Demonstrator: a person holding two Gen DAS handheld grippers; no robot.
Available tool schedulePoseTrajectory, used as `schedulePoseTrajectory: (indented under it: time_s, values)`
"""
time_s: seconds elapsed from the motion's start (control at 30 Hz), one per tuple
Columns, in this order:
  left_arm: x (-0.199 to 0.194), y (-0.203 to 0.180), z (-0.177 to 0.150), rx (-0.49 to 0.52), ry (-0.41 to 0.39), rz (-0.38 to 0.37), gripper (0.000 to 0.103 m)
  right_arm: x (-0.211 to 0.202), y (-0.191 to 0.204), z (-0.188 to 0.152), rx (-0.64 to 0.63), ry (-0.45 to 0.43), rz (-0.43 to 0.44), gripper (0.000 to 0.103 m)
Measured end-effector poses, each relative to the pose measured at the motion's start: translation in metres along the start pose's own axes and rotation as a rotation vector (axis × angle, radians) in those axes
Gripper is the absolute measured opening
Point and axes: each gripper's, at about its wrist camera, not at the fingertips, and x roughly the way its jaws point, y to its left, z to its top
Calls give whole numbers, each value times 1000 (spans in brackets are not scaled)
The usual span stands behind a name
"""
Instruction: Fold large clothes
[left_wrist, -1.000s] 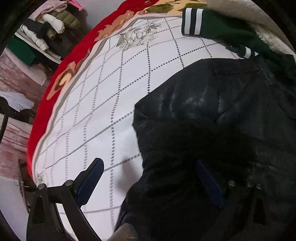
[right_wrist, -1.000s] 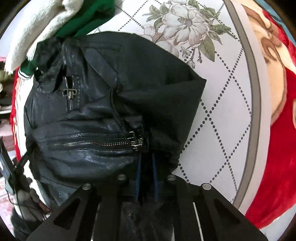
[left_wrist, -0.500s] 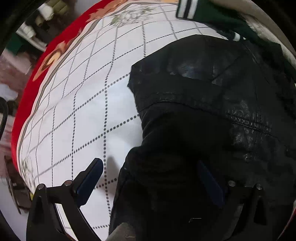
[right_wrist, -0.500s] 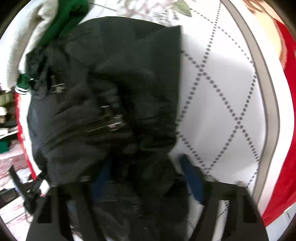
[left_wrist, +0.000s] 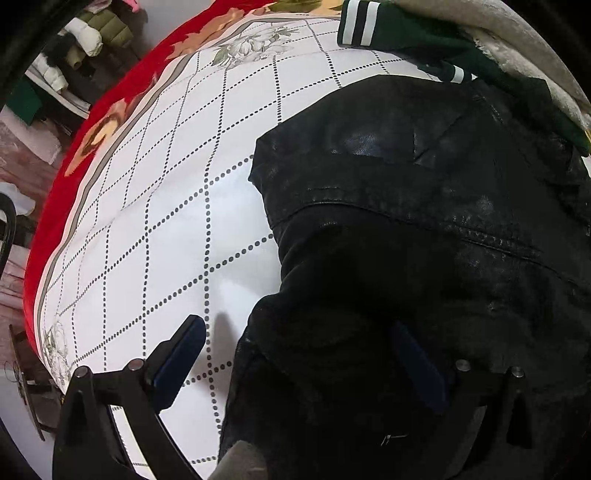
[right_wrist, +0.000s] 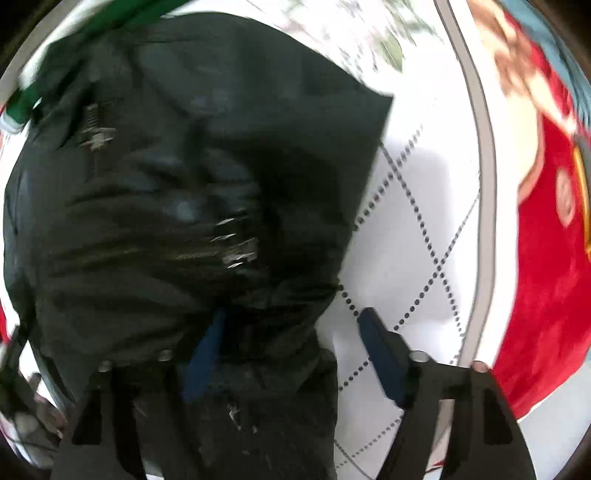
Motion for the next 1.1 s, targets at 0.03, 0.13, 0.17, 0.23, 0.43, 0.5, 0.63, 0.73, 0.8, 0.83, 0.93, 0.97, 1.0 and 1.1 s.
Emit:
schedulePoseTrajectory:
  time_s: [0.03, 0.13, 0.17, 0.23, 0.43, 0.5, 0.63, 0.73, 0.8, 0.83, 0.93, 0.97, 1.0, 1.1]
  values:
    - [-1, -1, -2, -10, 0, 1, 103, 4, -2, 6, -2, 16, 10, 84]
    - [-3, 0, -2, -43, -5, 30, 103, 1, 0, 9, -64, 21, 3, 86]
    - [-7, -3, -4, -54, -10, 57, 103, -3, 2, 15, -79, 21, 5, 86]
    - [-18, -9, -7, -80, -14, 124, 103, -11, 7, 20, -103, 29, 39, 86]
    - [-89, -61, -40, -112, -50, 352, 103, -48, -17, 31, -215, 37, 174, 86]
    - [-113, -91, -63, -107, -32, 438, 103, -59, -36, 35, -249, 42, 192, 86]
    - [-144, -153, -119, -87, 40, 533, 103, -78, -86, 46, -315, 29, 185, 86]
    - [-159, -218, -171, 9, 88, 604, 103, -79, -119, 46, -341, 17, 166, 86]
    - [-156, -249, -191, 94, 104, 620, 103, -69, -142, 42, -350, 22, 149, 86]
    - [-156, -271, -207, 145, 111, 625, 103, -66, -152, 43, -354, 30, 138, 86]
    - [-146, -317, -235, 306, 85, 679, 103, -59, -170, 46, -334, 48, 124, 86]
    - [-142, -324, -238, 330, 82, 684, 103, -56, -174, 47, -328, 53, 120, 86]
    - [-138, -332, -242, 343, 83, 682, 103, -52, -173, 46, -324, 58, 113, 86]
    - [-119, -349, -244, 365, 93, 703, 103, -44, -182, 48, -325, 73, 93, 86]
